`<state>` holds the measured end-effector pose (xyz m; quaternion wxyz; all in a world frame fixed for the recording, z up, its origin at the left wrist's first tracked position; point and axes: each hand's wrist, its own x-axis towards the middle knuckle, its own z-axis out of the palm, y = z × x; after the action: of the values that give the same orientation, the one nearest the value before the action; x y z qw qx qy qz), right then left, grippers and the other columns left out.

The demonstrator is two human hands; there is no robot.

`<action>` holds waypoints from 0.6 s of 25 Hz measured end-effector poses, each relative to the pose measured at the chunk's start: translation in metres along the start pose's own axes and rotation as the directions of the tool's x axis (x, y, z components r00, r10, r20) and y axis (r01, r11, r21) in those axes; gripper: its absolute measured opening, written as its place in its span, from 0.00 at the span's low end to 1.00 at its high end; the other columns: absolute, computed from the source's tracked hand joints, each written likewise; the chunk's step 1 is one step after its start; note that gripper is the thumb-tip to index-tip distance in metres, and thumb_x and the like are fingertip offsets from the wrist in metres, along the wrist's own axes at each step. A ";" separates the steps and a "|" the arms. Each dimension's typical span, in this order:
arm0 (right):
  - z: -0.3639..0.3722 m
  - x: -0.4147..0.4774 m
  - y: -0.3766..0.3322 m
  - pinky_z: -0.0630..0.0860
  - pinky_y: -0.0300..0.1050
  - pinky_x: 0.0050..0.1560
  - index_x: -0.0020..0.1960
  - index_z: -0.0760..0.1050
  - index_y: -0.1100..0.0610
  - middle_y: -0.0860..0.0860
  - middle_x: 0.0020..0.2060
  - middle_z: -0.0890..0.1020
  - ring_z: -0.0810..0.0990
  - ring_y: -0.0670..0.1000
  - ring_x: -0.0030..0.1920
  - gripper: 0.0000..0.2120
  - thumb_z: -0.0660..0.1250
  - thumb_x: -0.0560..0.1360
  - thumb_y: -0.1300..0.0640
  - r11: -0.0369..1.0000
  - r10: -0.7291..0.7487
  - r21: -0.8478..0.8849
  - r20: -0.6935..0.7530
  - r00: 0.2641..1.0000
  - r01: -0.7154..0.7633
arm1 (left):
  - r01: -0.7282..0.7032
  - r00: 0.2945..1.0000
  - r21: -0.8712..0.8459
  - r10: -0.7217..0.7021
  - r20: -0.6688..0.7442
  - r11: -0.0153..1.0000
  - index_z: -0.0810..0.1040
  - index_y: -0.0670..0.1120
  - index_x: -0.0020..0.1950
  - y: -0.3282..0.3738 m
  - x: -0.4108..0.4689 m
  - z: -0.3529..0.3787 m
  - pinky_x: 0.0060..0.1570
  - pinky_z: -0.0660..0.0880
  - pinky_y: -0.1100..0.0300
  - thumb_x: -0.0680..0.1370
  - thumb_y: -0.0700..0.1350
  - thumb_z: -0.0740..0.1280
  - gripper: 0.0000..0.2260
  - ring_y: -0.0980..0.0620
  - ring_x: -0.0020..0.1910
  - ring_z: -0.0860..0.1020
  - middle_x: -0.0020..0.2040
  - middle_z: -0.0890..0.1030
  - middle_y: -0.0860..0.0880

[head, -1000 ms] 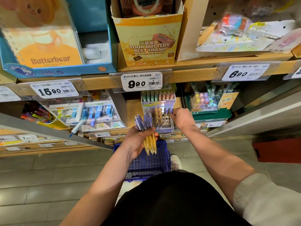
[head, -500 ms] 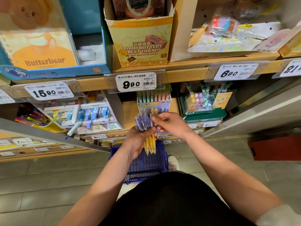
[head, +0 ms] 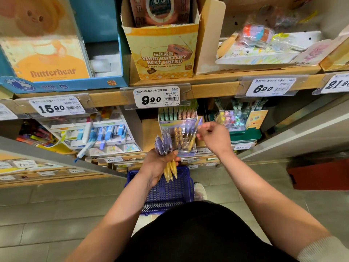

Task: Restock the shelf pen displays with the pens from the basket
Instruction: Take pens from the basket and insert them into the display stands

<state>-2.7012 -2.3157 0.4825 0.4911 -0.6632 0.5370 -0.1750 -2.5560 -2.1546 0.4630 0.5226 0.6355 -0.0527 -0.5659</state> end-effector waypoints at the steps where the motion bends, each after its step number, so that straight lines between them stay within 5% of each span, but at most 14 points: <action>1: -0.001 0.004 0.005 0.82 0.40 0.48 0.52 0.80 0.58 0.49 0.41 0.86 0.85 0.44 0.41 0.05 0.68 0.80 0.57 0.999 -0.035 -0.040 -0.044 0.998 0.033 | 0.002 1.000 -0.014 -0.002 -0.001 1.000 0.79 0.38 0.62 -0.001 0.000 0.000 0.53 0.82 0.47 0.68 0.43 0.77 0.24 0.45 0.47 0.86 0.49 0.87 0.43; 6: 0.016 0.010 0.026 0.77 0.32 0.43 0.52 0.79 0.58 0.46 0.42 0.84 0.82 0.43 0.41 0.04 0.69 0.80 0.57 0.957 -0.260 -0.164 -0.106 0.960 0.241 | 0.003 1.000 -0.065 -0.003 -0.006 0.998 0.80 0.39 0.61 -0.004 0.003 -0.001 0.48 0.83 0.50 0.67 0.44 0.78 0.24 0.46 0.45 0.86 0.49 0.87 0.44; 12: 0.031 0.014 0.039 0.71 0.25 0.39 0.52 0.79 0.58 0.45 0.40 0.82 0.81 0.44 0.39 0.04 0.69 0.80 0.57 0.924 -0.323 -0.238 -0.069 0.944 0.299 | 0.007 1.000 -0.102 -0.009 -0.017 0.995 0.80 0.40 0.61 -0.004 0.005 -0.008 0.55 0.81 0.46 0.66 0.44 0.79 0.25 0.46 0.46 0.86 0.52 0.87 0.42; 15: 0.034 0.019 0.040 0.76 0.36 0.42 0.52 0.79 0.58 0.49 0.42 0.84 0.82 0.46 0.40 0.04 0.69 0.80 0.57 0.896 -0.348 -0.302 -0.022 0.937 0.325 | 0.024 1.000 -0.111 -0.025 -0.011 0.994 0.81 0.41 0.58 -0.003 0.003 -0.009 0.65 0.75 0.42 0.65 0.44 0.80 0.24 0.46 0.46 0.86 0.49 0.88 0.45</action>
<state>-2.6899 -2.3142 0.4275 0.3288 -0.8045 0.4523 -0.2003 -2.5494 -2.1492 0.4572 0.5504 0.6094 -0.0102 -0.5705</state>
